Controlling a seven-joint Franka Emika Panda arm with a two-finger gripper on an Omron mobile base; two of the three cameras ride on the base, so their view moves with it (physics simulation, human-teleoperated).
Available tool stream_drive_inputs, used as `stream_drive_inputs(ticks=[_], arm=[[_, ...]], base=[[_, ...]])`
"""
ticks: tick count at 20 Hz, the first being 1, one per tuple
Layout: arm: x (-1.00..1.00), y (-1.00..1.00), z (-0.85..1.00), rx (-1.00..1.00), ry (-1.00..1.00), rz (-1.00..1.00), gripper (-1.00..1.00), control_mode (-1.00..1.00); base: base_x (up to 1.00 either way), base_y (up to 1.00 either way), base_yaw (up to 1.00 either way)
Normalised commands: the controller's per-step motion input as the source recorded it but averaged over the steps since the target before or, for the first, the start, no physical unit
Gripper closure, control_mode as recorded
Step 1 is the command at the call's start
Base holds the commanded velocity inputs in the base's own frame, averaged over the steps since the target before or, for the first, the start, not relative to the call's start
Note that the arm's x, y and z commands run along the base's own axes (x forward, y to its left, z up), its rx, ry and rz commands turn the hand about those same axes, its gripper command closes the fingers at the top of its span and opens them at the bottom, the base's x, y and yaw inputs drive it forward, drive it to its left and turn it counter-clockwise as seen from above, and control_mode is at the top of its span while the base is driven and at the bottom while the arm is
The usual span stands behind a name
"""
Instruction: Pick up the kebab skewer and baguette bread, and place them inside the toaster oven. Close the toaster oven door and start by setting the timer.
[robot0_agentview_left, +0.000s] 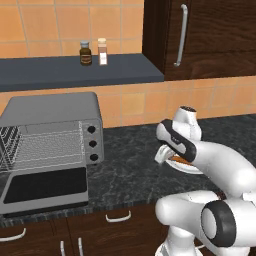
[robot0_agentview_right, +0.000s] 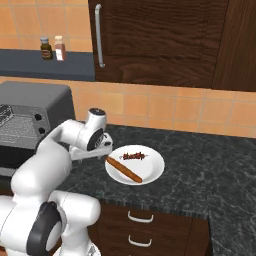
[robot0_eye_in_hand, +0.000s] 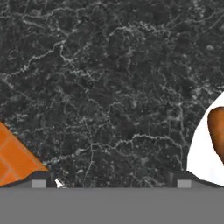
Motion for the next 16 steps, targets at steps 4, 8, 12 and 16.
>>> stream_drive_inputs(ticks=[4,8,12,16], arm=[[0.0,-1.0,-0.33,-0.02,0.0,0.51,-1.0,-1.0],[0.22,-0.81,-0.26,-0.01,-0.02,0.21,-1.0,-1.0],[0.58,-0.49,-0.39,-0.02,-0.06,0.05,-1.0,-1.0],[0.45,-0.09,-0.14,-0.01,-0.01,0.01,-1.0,-1.0]], base=[[0.0,0.0,0.0],[0.0,0.0,0.0],[0.0,0.0,0.0],[0.0,0.0,0.0]])
